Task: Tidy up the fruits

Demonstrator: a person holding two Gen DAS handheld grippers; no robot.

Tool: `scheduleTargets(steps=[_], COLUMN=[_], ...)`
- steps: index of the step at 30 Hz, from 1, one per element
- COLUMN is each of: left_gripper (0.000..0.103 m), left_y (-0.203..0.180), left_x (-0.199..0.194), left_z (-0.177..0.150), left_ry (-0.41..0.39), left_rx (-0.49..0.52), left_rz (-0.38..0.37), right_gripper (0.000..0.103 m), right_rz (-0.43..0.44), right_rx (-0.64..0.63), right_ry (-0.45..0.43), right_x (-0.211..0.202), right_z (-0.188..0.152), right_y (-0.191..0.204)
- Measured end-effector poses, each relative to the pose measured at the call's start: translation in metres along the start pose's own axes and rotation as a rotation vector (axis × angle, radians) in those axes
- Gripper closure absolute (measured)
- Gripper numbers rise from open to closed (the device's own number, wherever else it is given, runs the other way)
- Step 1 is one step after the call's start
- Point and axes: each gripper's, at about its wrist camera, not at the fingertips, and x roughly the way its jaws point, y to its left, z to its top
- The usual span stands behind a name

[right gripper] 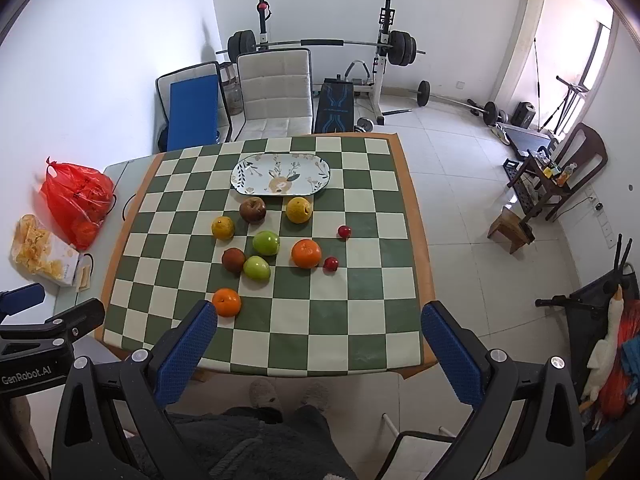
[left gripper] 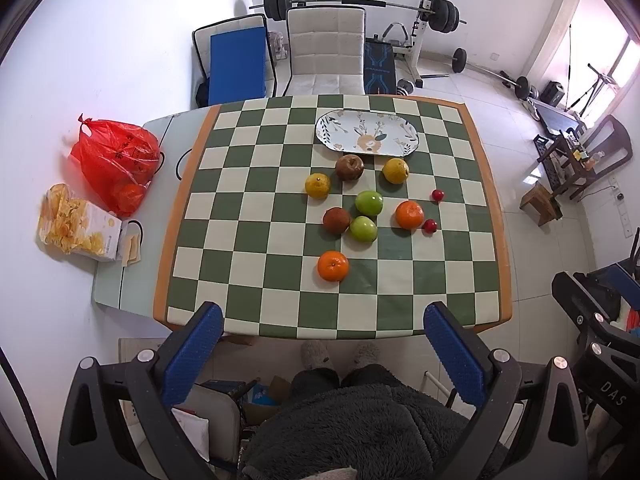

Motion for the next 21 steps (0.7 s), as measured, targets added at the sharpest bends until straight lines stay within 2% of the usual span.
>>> scheduleTargets(steps=[10, 14, 18, 21], left_gripper=[0.000, 0.000, 0.000, 0.000], left_y=[0.001, 0.010, 0.023, 0.025], left_x=[0.005, 0.020, 0.069, 0.126], left_z=[0.003, 0.011, 0.022, 0.030], left_ry=[0.003, -0.033, -0.035, 0.038], left_rx=[-0.008, -0.030, -0.040, -0.017], left_rz=[-0.006, 0.025, 0.089, 0.116], right_gripper=[0.000, 0.000, 0.000, 0.000], right_rz=[0.003, 0.024, 0.059, 0.072], right_rx=[0.008, 0.050, 0.089, 0.093], right_ry=[-0.003, -0.017, 0.032, 0.078], right_x=[0.002, 0.013, 0.062, 0.111], right_z=[0.001, 0.010, 0.013, 0.011], right_y=[0.005, 0.006, 0.000, 0.002])
